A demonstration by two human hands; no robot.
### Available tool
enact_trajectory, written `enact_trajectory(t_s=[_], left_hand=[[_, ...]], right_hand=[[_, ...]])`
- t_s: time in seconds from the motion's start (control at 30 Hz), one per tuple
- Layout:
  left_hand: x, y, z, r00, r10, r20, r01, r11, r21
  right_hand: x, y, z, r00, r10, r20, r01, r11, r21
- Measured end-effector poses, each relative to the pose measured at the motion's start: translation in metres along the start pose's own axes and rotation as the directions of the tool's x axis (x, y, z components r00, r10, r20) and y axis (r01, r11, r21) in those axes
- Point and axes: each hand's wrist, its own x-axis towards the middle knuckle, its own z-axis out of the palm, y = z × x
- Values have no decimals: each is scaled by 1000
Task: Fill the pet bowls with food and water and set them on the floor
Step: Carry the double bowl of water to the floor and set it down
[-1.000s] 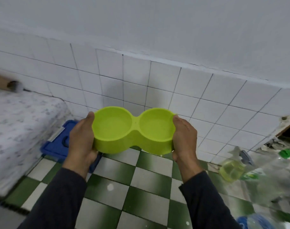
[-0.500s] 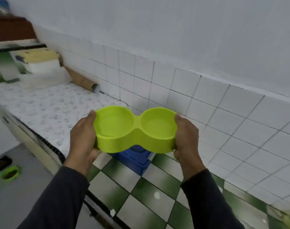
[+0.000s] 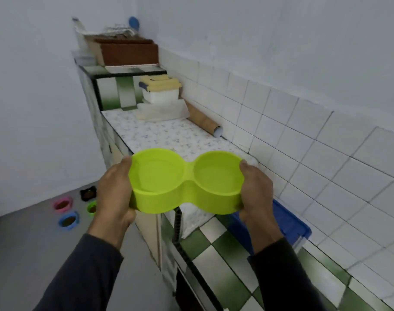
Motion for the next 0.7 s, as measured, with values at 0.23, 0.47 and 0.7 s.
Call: enact_trajectory(t_s=[0.23,0.47,0.7], left_hand=[[50,27,-84,980,71,-186,-76,997,-21],[100,55,-158,911,167,-376,-176,984,11],[150,84,-216,816,195,-544,-234,972,-2]], right_hand=[[-7,24,114,983,14,181,-7,999,-40],[-14,44,228,923,38,383,-5,996,-87],[-16,58,344,841,44,539,0,997,-82]])
